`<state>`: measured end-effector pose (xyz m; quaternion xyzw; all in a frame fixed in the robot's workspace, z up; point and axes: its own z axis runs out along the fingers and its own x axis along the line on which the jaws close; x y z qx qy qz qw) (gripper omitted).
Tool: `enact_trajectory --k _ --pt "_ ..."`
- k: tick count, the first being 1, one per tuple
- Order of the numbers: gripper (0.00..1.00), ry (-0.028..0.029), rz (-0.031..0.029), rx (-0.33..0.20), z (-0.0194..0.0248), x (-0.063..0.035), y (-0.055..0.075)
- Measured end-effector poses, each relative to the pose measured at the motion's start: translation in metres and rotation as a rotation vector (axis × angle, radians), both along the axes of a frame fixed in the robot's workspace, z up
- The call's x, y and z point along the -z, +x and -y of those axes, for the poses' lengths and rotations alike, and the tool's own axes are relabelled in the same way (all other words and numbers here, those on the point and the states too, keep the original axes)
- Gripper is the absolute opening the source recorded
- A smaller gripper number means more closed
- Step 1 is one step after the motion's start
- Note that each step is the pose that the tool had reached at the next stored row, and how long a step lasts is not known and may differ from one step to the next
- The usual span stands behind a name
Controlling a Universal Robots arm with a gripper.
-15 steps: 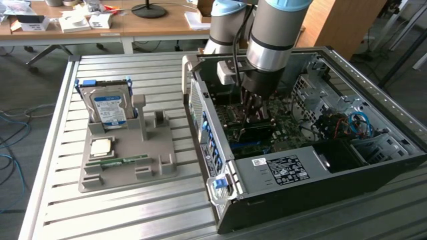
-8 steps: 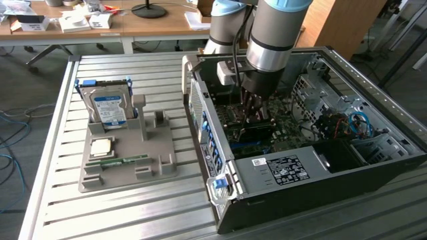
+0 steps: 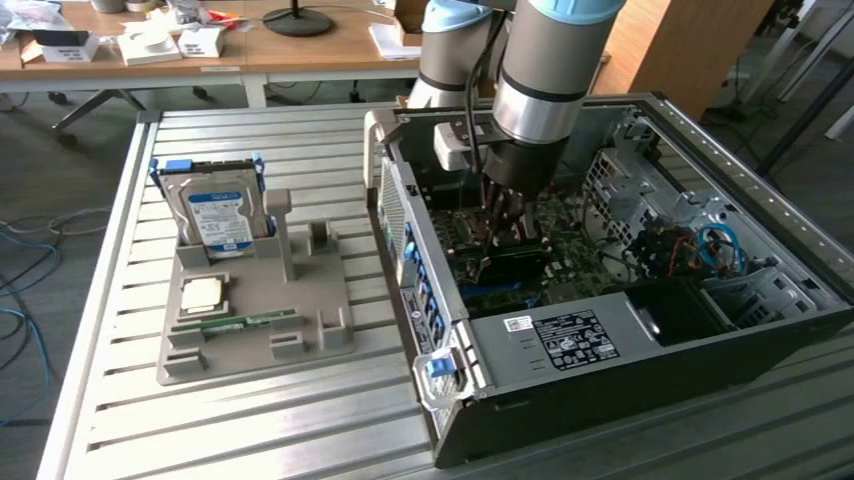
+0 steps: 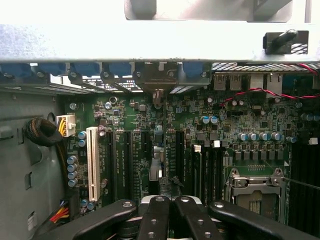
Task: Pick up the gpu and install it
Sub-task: 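Press down on the gpu until it lock into place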
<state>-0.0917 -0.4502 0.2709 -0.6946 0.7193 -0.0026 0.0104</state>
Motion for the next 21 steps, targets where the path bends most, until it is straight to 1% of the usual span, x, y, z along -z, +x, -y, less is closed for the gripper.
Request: enact_trajectory --k 21 --pt "0.11 0.0003 0.0002 0.000 0.0000 0.0021 0.0000"
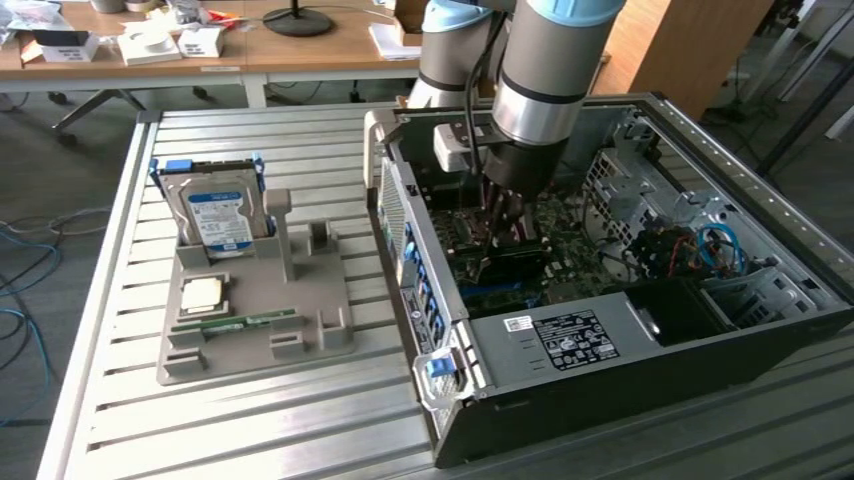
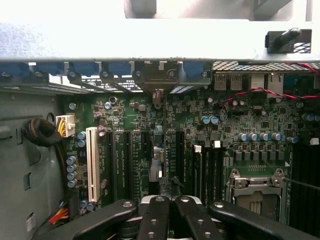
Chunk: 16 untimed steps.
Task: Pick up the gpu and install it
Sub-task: 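Press down on the gpu until it lock into place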
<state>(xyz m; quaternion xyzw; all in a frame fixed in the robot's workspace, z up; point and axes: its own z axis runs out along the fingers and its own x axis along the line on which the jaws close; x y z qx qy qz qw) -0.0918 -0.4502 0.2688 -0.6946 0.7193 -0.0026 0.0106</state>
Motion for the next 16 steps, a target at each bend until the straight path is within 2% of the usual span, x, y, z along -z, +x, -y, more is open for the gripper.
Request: enact_trajectory --k 12,16 --pt "0.11 -0.0003 -0.0001 0.000 0.0000 0.0012 -0.0001" --pt "0.11 0.0013 0.0006 0.000 0.0005 0.0014 -0.0007"
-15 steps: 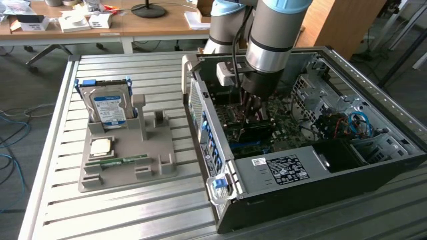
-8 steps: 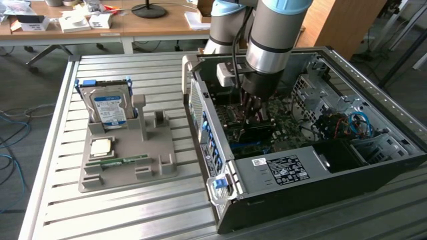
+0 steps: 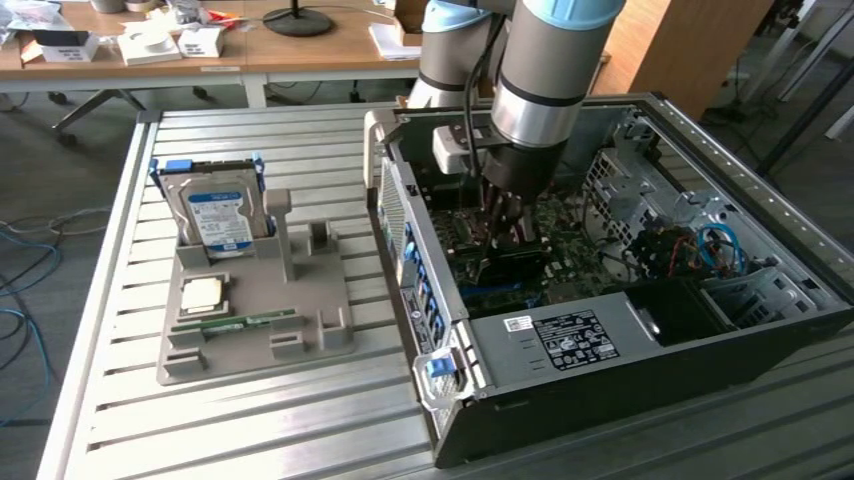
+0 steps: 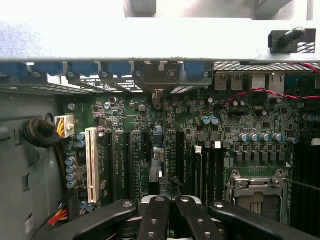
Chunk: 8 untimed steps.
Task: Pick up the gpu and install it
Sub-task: 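Press down on the gpu until it lock into place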
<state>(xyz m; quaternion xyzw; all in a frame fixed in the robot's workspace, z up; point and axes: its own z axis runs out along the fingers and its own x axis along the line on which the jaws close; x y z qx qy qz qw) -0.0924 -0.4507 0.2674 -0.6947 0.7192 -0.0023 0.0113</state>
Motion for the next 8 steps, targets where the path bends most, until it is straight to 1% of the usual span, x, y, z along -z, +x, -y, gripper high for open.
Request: enact_trajectory --k 8 --pt "0.11 0.0010 0.0002 0.000 0.0001 0.0004 -0.0001"
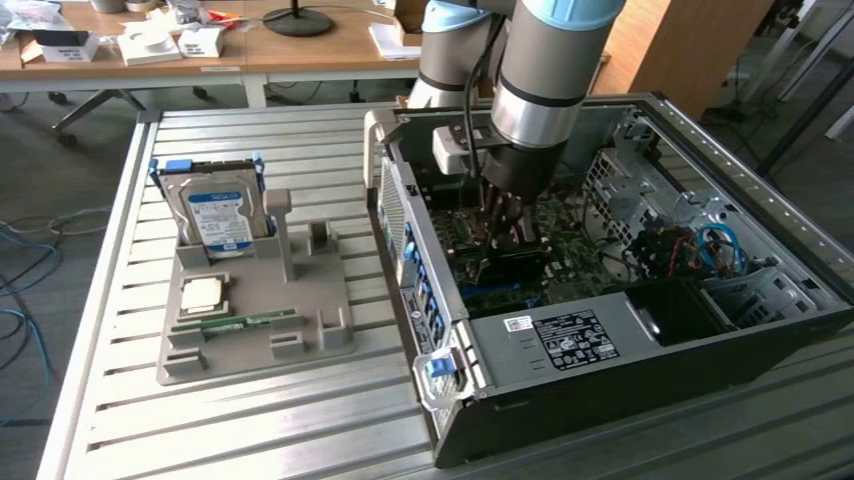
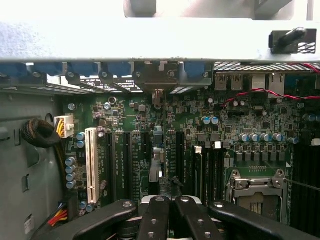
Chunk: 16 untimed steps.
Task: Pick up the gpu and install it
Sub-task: 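Press down on the gpu until it lock into place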
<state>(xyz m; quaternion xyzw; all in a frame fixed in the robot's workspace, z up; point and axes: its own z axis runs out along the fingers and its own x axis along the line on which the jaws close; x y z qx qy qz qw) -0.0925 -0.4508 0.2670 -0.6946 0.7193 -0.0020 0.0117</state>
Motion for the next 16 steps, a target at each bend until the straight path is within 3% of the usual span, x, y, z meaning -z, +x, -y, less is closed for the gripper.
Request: enact_trajectory --k 12,16 --pt "0.11 0.0046 0.0008 0.000 -0.0001 0.0010 -0.0001" --pt "0.11 0.0088 0.0021 0.000 0.0000 0.0013 -0.0004"
